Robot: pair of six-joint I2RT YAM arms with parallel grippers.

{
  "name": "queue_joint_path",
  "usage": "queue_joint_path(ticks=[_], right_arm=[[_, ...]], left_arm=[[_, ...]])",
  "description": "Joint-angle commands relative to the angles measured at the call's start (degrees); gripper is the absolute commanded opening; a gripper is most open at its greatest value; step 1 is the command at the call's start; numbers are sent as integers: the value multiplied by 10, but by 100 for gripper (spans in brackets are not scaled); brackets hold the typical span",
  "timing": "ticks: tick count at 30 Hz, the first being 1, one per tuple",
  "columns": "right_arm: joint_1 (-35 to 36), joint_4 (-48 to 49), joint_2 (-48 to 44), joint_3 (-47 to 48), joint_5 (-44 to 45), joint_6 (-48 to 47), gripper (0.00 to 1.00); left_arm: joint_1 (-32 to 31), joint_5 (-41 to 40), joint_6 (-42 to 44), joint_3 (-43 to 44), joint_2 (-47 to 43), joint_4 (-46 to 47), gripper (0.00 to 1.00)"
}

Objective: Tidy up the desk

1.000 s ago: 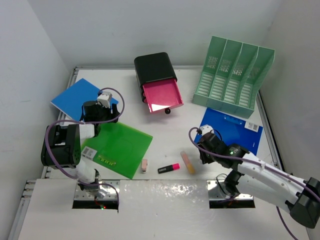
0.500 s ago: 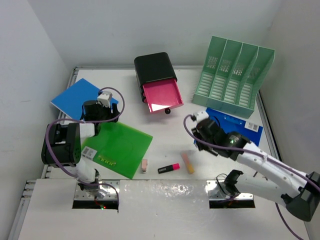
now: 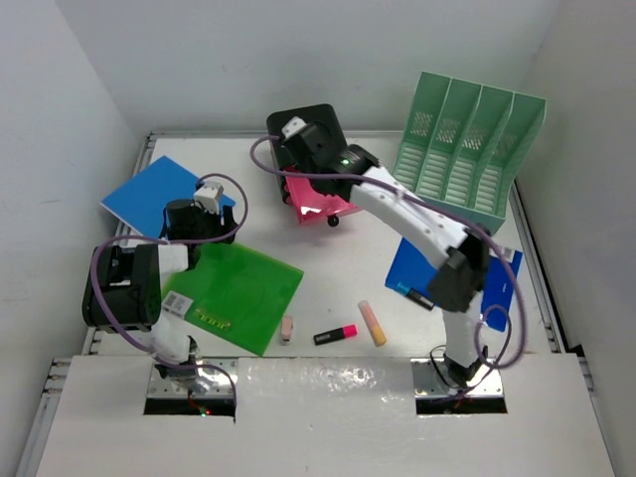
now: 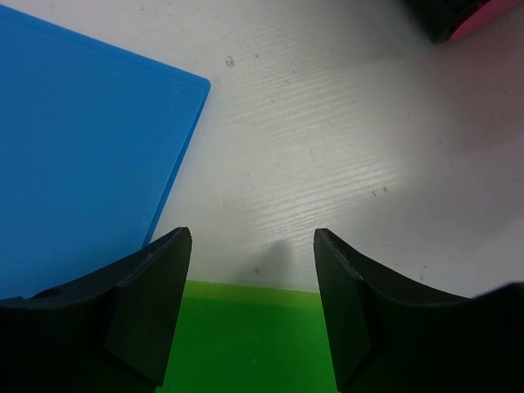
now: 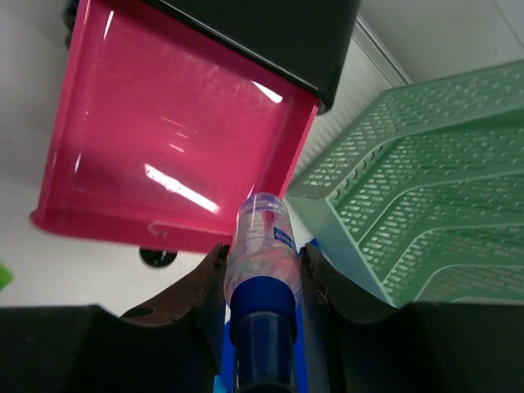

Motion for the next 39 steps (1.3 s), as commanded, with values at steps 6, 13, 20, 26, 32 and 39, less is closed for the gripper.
queue_joint_path(ticks=[6, 13, 20, 26, 32, 39], right_arm=[[-1, -53, 104, 109, 74, -84, 11], [-1, -18, 153, 113, 109, -130, 17], [-1, -35, 185, 117, 106, -132, 29], [-2, -26, 193, 112, 95, -138, 44], [-2, -4, 182, 100, 55, -136, 56], [-1, 8, 177, 98, 28, -141, 58]], left_arm=[[6, 9, 7, 17, -6, 10, 60], [6, 9, 7, 20, -5, 5, 60], [6, 10, 7, 23, 0, 1, 60], [6, 10, 7, 26, 2, -2, 60], [6, 10, 9, 30, 7, -6, 60], [6, 12, 8, 35, 11, -12, 60]])
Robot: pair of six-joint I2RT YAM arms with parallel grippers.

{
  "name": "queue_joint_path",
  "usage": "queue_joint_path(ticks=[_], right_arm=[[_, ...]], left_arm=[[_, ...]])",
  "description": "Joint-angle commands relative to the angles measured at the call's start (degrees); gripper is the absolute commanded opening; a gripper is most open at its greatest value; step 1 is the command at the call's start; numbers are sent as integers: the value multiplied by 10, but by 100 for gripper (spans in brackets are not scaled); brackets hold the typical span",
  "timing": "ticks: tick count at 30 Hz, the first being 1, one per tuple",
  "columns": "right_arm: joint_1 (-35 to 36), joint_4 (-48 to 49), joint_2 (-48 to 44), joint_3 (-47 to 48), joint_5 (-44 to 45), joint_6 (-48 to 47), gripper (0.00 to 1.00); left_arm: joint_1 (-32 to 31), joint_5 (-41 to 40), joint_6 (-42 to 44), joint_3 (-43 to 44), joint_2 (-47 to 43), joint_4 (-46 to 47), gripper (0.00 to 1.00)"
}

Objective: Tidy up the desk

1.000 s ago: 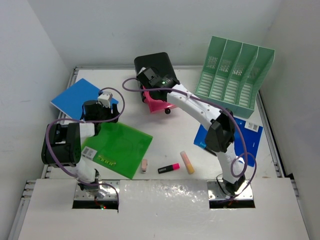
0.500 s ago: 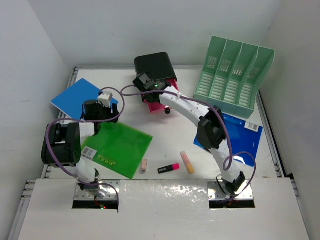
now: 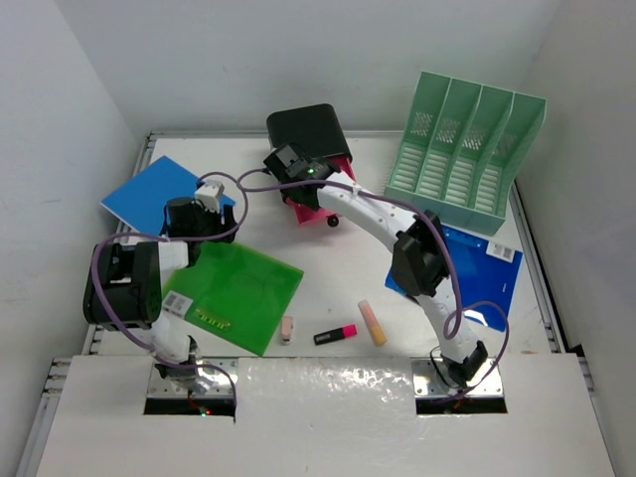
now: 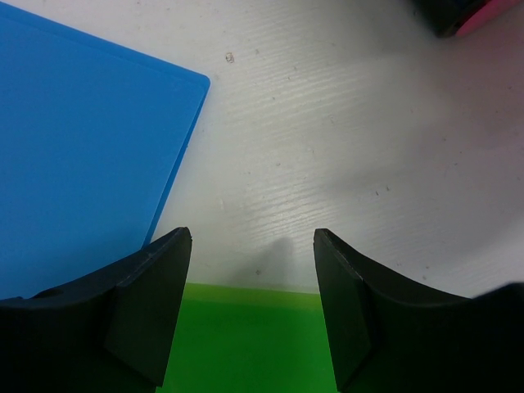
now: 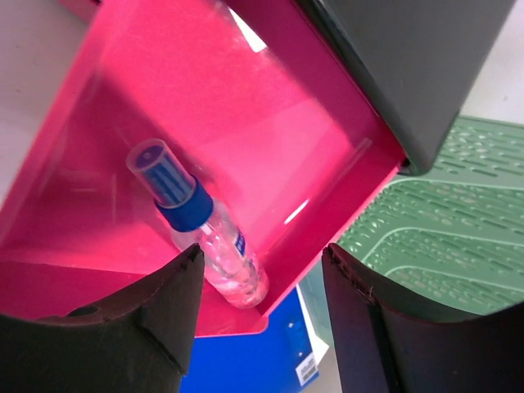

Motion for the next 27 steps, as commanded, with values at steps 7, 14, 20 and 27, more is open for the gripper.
queue_joint_path(ticks=[7, 14, 20, 27], right_arm=[[-1, 55, -98, -31, -81, 37, 60], [-1, 267, -322, -336, -159, 161, 66], [-1, 404, -455, -607, -205, 276, 61], [-1, 521, -452, -708, -207, 324, 60]], left_arm=[[6, 13, 5, 27, 13, 3, 60], [6, 15, 5, 27, 11, 1, 59], [6, 23, 4, 30, 12, -3, 59], [6, 23, 4, 32, 14, -6, 59]])
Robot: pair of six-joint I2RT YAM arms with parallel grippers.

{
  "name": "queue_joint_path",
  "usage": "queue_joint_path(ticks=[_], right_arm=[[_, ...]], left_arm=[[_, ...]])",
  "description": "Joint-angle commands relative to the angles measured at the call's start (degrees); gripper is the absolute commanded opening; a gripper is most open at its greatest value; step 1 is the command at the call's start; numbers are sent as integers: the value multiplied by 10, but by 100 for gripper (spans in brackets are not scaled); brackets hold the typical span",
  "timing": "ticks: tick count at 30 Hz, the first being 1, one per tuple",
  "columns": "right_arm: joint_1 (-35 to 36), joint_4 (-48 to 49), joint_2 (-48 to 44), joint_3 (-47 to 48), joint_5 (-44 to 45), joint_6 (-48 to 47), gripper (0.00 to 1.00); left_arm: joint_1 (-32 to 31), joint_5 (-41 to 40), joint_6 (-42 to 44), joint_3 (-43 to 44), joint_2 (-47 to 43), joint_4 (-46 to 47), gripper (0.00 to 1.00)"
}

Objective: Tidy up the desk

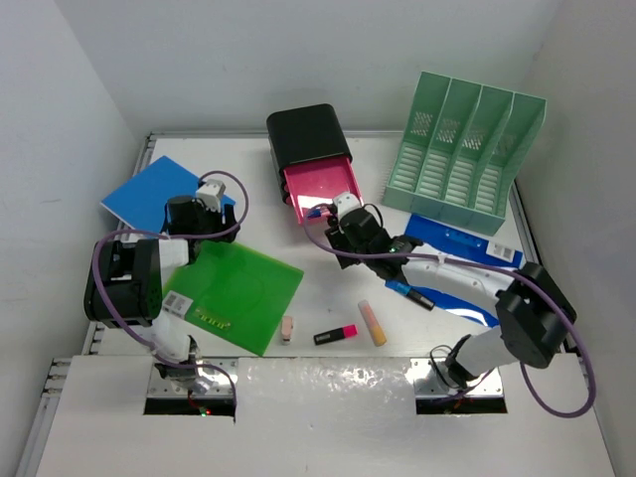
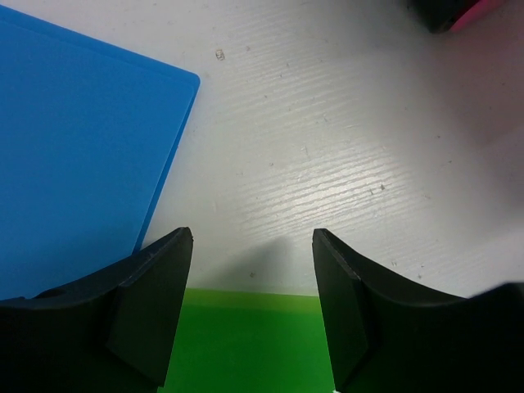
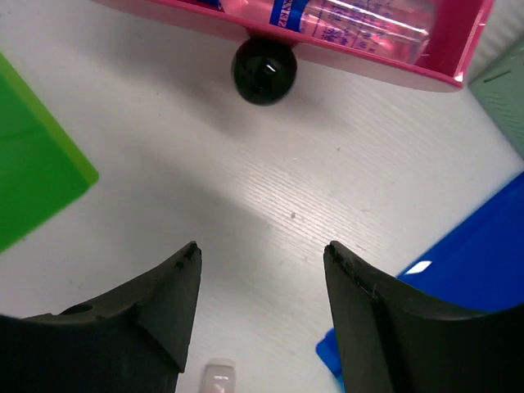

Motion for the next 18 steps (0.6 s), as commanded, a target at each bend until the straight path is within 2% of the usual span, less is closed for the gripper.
queue_joint_path(ticks=[1, 7, 11, 13, 18], right_arm=[[-1, 116, 23, 13, -5, 37, 60], [-4, 184, 100, 23, 22, 39, 59], [-18, 237, 136, 39, 33, 48, 43], [-19, 254, 143, 46, 46, 43, 38], [-32, 300, 149, 62, 51, 24, 35]], left_arm=[[6, 10, 5, 17, 0, 11, 59], [6, 8, 6, 16, -2, 9, 59], [6, 9, 6, 17, -3, 8, 59], [6, 10, 7, 17, -3, 7, 59], [6, 10, 7, 18, -5, 6, 59]])
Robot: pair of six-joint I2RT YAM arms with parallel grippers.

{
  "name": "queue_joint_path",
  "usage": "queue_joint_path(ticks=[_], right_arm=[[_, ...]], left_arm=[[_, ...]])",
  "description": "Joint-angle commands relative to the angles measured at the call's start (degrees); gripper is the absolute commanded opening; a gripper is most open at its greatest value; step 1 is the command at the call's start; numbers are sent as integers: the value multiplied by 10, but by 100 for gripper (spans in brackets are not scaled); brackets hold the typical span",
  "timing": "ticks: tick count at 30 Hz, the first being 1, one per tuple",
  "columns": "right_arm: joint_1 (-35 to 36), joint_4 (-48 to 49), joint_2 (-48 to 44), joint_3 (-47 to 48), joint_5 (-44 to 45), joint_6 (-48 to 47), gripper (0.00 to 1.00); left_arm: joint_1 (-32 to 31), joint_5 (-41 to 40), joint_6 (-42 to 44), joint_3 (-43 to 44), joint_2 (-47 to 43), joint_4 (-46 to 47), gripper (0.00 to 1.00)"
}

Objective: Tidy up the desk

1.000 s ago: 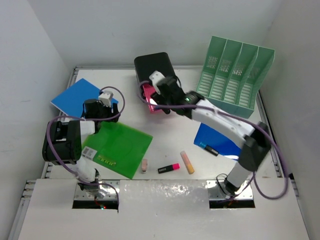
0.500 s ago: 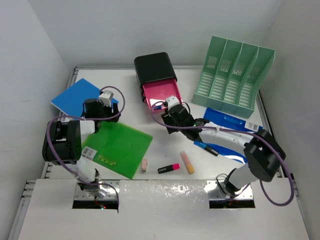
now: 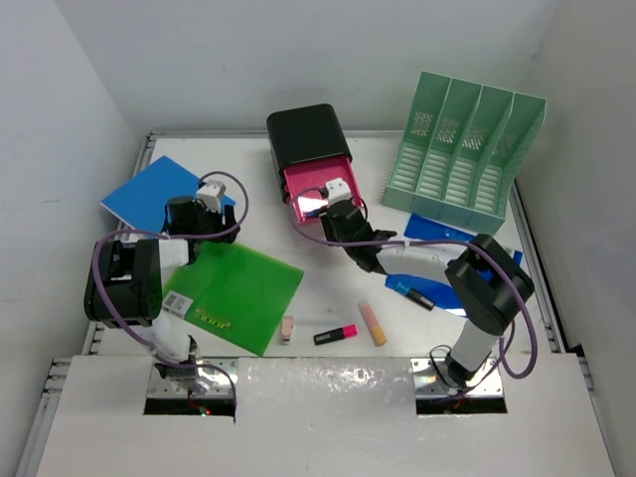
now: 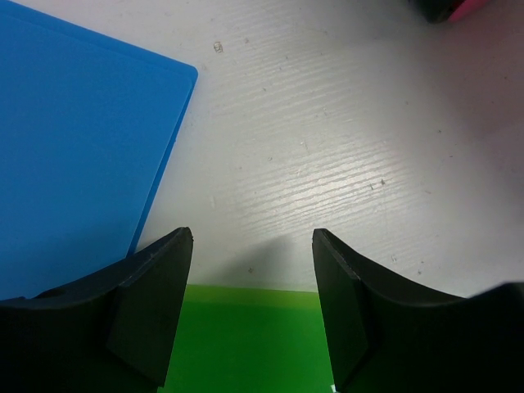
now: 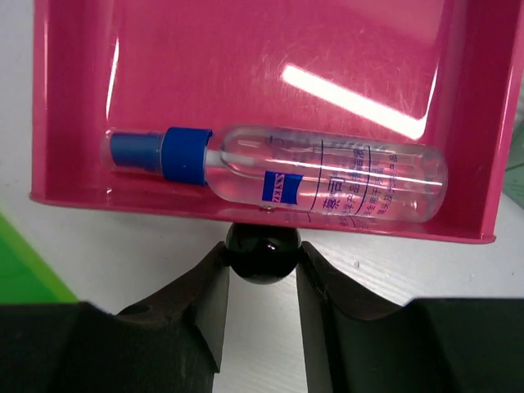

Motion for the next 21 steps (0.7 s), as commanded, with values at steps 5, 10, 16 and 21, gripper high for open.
queue_joint_path(ticks=[5, 10, 16, 21], right_arm=[[-34, 115, 2, 50, -3, 5, 34], [-43, 124, 20, 95, -20, -11, 33], [-49, 130, 61, 157, -33, -25, 34], [-64, 102, 143, 236, -18, -25, 35]], left_arm=[[6, 12, 6, 19, -4, 9, 59], [6, 11, 8, 19, -7, 9, 59], [6, 8, 10, 17, -9, 10, 59], [6, 9, 12, 17, -13, 8, 59]])
